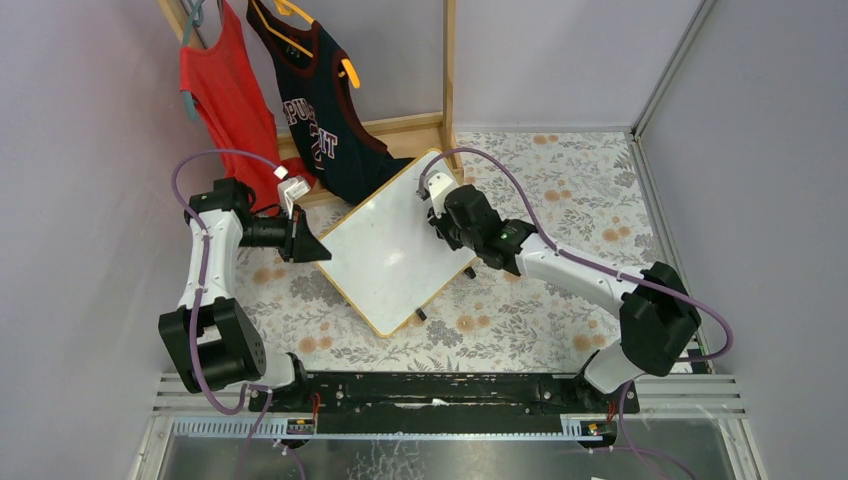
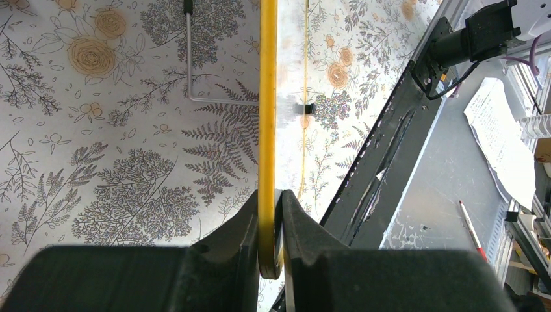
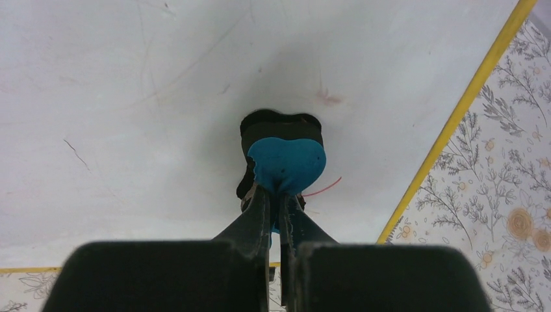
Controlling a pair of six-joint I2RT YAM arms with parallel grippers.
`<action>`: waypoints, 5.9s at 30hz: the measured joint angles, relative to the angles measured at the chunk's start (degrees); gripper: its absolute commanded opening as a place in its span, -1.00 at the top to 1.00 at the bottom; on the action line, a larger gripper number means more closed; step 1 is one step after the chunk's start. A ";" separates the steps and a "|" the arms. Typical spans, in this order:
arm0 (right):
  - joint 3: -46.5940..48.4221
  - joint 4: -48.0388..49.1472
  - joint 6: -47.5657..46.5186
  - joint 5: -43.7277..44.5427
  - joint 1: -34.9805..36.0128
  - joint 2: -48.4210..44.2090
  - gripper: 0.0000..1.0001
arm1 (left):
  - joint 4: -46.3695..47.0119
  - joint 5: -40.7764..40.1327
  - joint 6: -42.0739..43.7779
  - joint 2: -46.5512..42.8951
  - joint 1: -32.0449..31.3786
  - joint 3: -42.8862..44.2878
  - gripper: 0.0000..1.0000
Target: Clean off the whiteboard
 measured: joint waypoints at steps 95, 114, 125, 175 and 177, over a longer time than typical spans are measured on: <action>3.23 -0.28 2.86 -5.64 -0.94 2.93 1.00 | -2.36 -6.69 -6.25 -0.11 -1.51 4.09 1.00; 1.53 0.15 2.84 -5.40 -7.23 3.13 1.00 | -1.99 -6.69 -6.51 -0.20 -1.62 4.09 1.00; -0.04 0.96 2.84 -6.73 -6.60 2.38 1.00 | -1.92 -6.71 -6.80 -0.20 -1.75 4.09 1.00; 1.88 -3.10 5.20 -7.15 3.30 4.59 1.00 | -0.59 -6.97 -7.93 -0.59 -1.88 3.50 1.00; 2.23 -3.08 5.25 -7.26 5.44 4.87 1.00 | -0.57 -7.04 -7.96 -0.68 -1.97 3.50 1.00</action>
